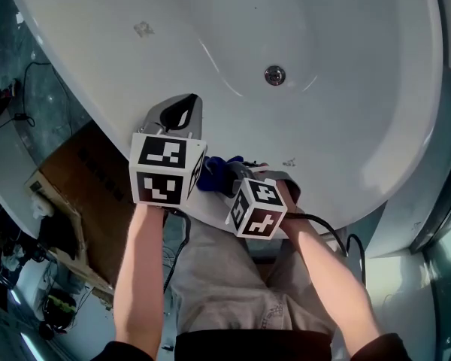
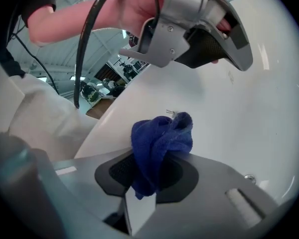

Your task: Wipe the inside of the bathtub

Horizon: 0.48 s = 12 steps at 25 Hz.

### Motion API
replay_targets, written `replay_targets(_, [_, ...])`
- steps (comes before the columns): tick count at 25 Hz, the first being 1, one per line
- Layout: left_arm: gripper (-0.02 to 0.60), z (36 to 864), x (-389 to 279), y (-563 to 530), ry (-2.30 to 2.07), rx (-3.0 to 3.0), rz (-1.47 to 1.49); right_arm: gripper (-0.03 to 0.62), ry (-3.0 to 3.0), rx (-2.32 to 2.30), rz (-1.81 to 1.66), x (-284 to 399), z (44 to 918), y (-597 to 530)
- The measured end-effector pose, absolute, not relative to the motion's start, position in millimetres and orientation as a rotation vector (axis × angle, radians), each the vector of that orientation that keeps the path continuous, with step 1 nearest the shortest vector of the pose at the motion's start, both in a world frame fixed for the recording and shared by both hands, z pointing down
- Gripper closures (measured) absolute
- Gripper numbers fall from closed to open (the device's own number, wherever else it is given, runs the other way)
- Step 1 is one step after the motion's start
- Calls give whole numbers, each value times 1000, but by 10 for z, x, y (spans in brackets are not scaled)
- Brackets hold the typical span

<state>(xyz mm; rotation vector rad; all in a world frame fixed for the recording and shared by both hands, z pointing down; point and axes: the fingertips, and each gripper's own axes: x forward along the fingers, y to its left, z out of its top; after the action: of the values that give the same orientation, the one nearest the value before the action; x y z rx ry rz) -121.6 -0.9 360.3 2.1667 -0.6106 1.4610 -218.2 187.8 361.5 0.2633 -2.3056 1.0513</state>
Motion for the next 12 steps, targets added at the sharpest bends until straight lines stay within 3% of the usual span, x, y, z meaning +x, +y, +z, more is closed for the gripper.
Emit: replay_targets(12, [577,3471,-1256,-19,-627,2158,1459,503,-2407,179,1113,-2294,3036,1975])
